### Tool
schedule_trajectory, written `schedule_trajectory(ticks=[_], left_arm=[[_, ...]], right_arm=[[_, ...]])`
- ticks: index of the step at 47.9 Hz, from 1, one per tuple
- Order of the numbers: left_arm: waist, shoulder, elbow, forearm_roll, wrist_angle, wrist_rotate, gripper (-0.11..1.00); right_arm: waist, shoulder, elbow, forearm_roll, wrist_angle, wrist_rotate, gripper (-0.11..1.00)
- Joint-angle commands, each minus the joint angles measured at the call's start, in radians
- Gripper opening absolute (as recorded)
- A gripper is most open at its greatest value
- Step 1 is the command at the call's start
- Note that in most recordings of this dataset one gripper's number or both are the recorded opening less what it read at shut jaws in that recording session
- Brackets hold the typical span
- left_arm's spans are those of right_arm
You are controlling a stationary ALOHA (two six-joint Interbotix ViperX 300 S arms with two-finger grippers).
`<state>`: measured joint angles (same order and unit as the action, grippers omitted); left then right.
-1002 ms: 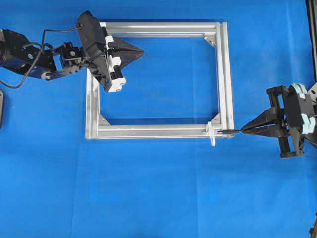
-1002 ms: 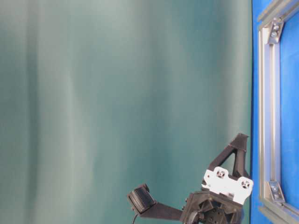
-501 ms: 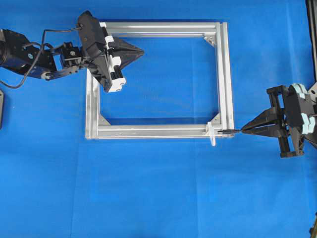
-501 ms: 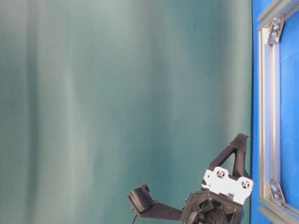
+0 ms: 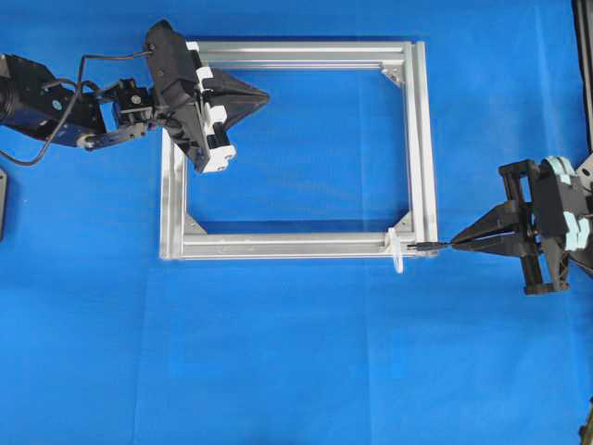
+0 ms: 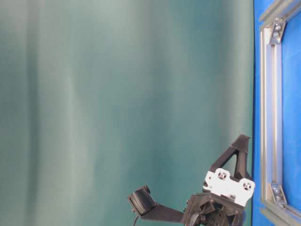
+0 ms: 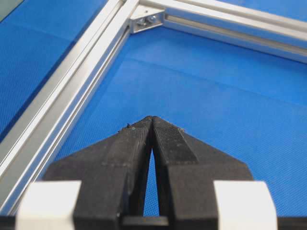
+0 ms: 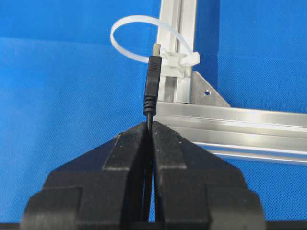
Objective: Insert the wire through the string loop located on the right side.
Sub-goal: 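Push the USB plug through the white zip-tie loop with the right gripper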
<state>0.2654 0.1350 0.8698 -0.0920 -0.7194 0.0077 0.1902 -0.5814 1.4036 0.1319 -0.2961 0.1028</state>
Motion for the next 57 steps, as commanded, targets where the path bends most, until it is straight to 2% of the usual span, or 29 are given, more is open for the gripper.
schedule_trajectory(ticks=[1,33,42,57], left_arm=[[-0.003,-0.031,-0.008,0.003,-0.006,-0.002,0.0],[-0.002,-0.031,-0.008,0.003,-0.006,-0.002,0.0],[-0.003,-0.031,-0.008,0.002,-0.006,-0.002,0.0],[-0.006,-0.031,-0.008,0.002,-0.011,-0.003,0.0]], right_arm=[[0.0,0.0,-0.009,-0.002,-0.008,-0.002,-0.04],[0.0,0.008,-0.012,-0.002,-0.02,-0.002,-0.04],[0.0,0.064,-0.021,-0.002,-0.08,-0.002,-0.04],[0.0,0.247,-0.091,0.0,-0.233,-0.002,-0.04]])
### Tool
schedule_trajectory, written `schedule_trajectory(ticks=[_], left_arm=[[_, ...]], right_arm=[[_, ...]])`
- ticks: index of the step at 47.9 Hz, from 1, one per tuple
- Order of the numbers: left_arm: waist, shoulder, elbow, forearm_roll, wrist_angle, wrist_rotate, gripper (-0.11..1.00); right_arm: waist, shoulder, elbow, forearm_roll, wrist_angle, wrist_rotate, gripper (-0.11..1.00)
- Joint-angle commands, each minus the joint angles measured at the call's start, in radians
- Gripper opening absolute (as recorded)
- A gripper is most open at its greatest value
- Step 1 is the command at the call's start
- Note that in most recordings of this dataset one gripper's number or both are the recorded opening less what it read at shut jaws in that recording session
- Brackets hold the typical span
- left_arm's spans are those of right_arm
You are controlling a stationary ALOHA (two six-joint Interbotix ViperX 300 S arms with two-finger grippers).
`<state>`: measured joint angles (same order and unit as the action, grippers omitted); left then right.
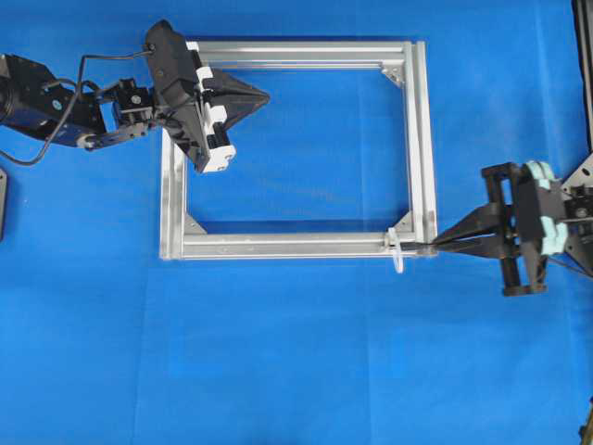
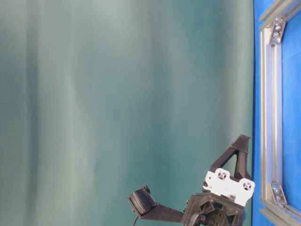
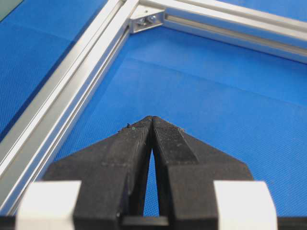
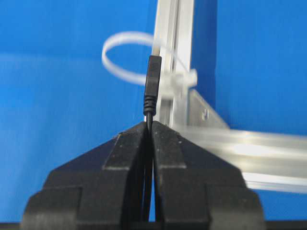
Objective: Insert the wire through the string loop located on the right side.
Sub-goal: 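Push the USB plug through the white zip-tie loop with the right gripper, then move the left gripper across to the plug emerging from the loop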
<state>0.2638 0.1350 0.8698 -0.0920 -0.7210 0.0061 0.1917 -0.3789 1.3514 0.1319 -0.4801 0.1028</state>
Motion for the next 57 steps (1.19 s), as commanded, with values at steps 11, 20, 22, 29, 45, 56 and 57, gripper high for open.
schedule_trajectory(ticks=[11,20,22,29,45,56,57], left_arm=[[-0.015,-0.031,-0.012,0.003,-0.018,-0.002,0.0],[-0.021,-0.031,-0.006,0.003,-0.018,-0.002,0.0],[-0.023,-0.031,-0.008,0.002,-0.018,-0.002,0.0],[-0.028,-0.031,-0.009,0.003,-0.018,-0.002,0.0],[-0.126,-0.04,0.0,0.003,-0.011,-0.031,0.0],[-0.249,-0.051,0.023,0.002,-0.008,-0.055,0.0],[-0.259,-0.051,0.023,0.003,-0.008,-0.058,0.0]], right_arm=[[-0.006,0.17,-0.129,-0.002,-0.081,-0.005,-0.04],[-0.008,0.198,-0.152,-0.002,-0.081,-0.006,-0.04],[-0.008,0.198,-0.152,-0.002,-0.08,-0.006,-0.04],[-0.008,0.198,-0.15,-0.002,-0.077,-0.006,-0.04],[-0.008,0.198,-0.152,-0.002,-0.074,-0.006,-0.04],[-0.008,0.198,-0.152,-0.002,-0.074,-0.006,-0.04],[-0.008,0.198,-0.152,-0.002,-0.074,-0.006,-0.04]])
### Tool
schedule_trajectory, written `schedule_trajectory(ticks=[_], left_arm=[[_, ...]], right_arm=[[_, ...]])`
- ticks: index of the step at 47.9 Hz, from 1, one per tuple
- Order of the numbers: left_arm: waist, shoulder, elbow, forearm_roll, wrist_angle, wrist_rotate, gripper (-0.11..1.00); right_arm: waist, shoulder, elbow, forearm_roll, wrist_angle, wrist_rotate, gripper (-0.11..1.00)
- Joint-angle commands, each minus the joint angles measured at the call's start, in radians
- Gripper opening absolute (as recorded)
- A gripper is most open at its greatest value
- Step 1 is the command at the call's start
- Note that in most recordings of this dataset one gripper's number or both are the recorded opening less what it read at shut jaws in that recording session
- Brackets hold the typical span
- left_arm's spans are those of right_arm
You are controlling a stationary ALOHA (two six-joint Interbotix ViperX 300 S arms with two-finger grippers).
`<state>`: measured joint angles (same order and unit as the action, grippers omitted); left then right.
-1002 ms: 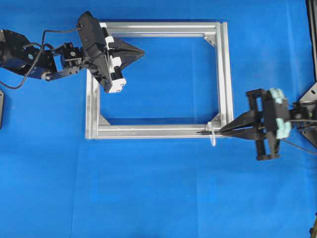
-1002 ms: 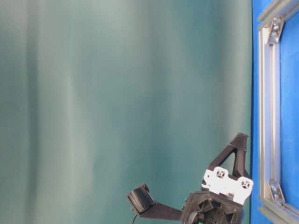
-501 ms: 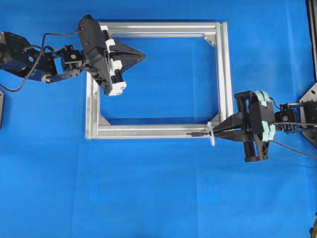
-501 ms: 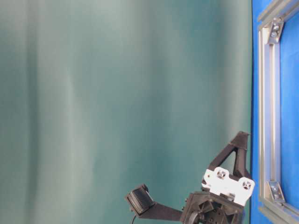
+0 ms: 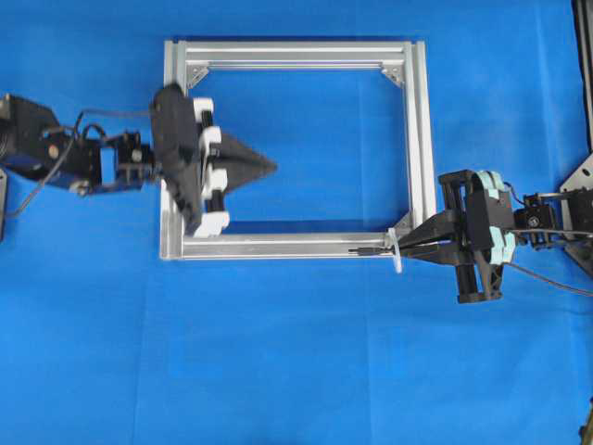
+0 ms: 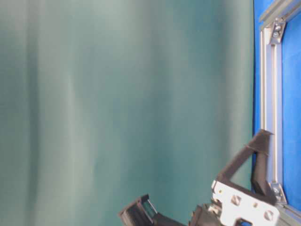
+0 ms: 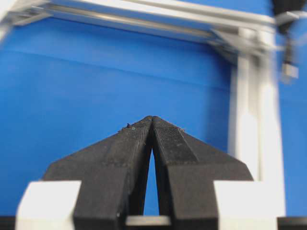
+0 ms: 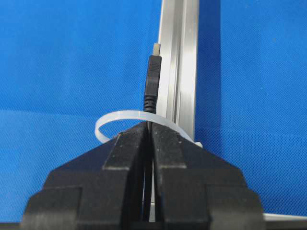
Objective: Insert the wire through the string loop located on the right side.
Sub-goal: 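Move the left gripper across to the plug emerging from the loop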
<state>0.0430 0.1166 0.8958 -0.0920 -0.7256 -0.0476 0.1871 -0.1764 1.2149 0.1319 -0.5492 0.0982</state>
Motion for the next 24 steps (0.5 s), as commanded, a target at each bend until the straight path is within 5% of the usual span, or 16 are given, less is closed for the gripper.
schedule_trajectory(ticks=[1,11,24], left_arm=[[-0.057,-0.035,0.0,0.003,-0.003,-0.009,0.0],[-0.155,-0.044,0.0,0.003,-0.003,-0.046,0.0],[-0.179,-0.038,-0.014,0.002,0.025,-0.054,0.0]], right_arm=[[-0.003,-0.005,-0.015,-0.002,-0.005,-0.002,-0.04],[-0.003,-0.005,-0.015,-0.002,-0.005,-0.003,-0.04],[-0.003,-0.005,-0.015,-0.002,-0.005,-0.003,-0.04]])
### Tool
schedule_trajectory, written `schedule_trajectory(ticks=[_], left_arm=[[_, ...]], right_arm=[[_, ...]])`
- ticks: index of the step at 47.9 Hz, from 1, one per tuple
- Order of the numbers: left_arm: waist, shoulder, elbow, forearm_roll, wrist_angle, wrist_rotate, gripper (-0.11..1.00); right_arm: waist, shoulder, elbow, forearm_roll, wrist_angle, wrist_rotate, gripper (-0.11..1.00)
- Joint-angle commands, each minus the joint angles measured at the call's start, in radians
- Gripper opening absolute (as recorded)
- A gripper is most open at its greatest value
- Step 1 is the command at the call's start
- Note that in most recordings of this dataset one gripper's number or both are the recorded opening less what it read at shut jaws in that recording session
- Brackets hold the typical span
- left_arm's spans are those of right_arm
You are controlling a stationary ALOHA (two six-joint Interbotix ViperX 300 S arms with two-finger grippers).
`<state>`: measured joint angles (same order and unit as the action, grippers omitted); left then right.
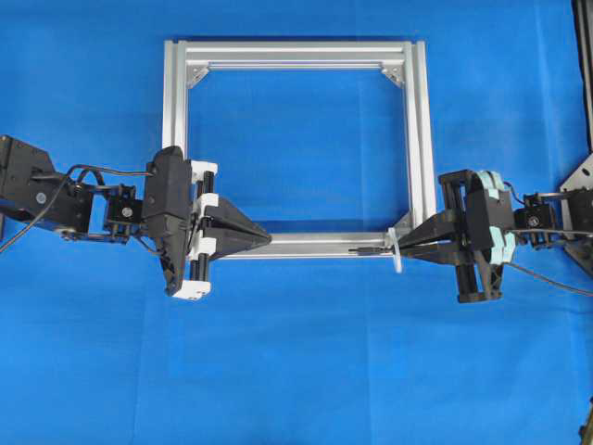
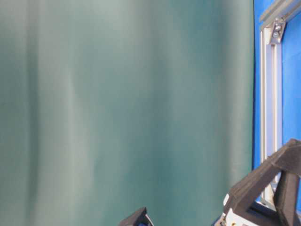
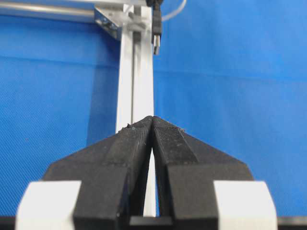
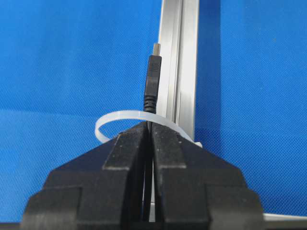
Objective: Insert the wire through the string loop located on the right side.
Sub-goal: 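Move the left gripper across to the plug emerging from the loop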
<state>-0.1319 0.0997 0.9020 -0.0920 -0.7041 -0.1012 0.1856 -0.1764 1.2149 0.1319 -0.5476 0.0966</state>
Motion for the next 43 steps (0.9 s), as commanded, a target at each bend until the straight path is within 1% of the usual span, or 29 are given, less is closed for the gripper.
schedule_trajectory(ticks=[1,9,14,19,34,43], left_arm=[[-0.003,-0.021,-0.021,0.002,0.006,0.0,0.0],[-0.003,-0.009,-0.052,0.002,0.015,0.0,0.0],[-0.003,0.008,-0.097,0.003,0.031,0.002,0.0],[0.003,0.031,-0.153,0.002,0.06,0.002,0.0],[0.015,0.14,-0.373,0.003,0.189,0.005,0.0],[0.021,0.181,-0.46,0.003,0.247,0.005,0.0]], right_arm=[[-0.002,-0.005,-0.015,-0.002,-0.006,-0.002,-0.04],[-0.002,-0.005,-0.015,-0.002,-0.006,-0.002,-0.04],[-0.002,-0.005,-0.015,-0.002,-0.006,-0.002,-0.04],[-0.002,-0.005,-0.015,-0.002,-0.006,-0.002,-0.04],[-0.002,-0.005,-0.015,0.0,-0.006,-0.002,-0.04],[-0.002,-0.005,-0.015,-0.002,-0.009,-0.002,-0.04]])
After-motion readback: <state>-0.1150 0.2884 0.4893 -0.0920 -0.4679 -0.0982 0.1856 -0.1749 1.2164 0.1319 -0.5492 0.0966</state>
